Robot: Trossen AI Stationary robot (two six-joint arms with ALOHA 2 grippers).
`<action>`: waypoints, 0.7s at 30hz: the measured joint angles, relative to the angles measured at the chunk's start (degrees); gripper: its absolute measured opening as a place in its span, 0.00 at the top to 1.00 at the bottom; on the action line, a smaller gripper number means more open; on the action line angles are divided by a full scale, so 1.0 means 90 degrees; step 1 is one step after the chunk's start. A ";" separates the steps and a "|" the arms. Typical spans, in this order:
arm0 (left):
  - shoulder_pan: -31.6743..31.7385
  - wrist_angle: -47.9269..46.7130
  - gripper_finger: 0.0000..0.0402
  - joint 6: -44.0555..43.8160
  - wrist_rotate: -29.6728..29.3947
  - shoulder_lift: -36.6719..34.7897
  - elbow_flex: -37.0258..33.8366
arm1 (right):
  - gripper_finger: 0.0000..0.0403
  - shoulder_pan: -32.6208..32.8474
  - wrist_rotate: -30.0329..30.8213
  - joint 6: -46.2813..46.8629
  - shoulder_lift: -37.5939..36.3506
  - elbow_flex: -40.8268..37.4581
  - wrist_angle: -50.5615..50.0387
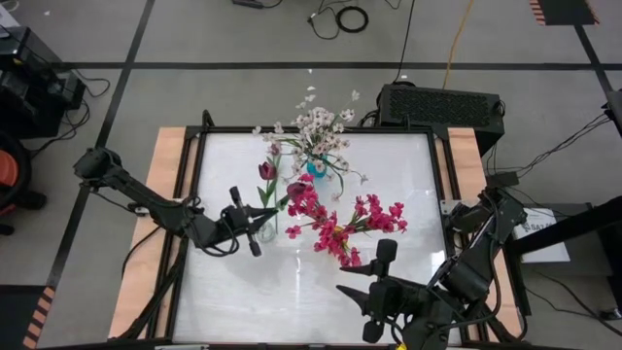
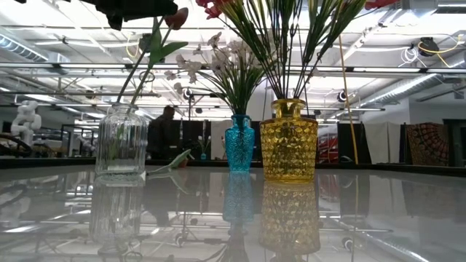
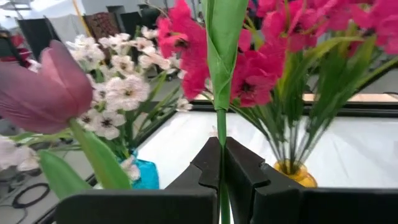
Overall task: Sort flowers into vase by color
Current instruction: Put the bottom red flower into the transparent vase
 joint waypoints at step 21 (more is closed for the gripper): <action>0.0000 0.0507 0.97 -0.0042 -0.0309 0.0479 0.0002 | 0.60 0.0000 0.0000 -0.0020 0.0000 0.0000 0.0000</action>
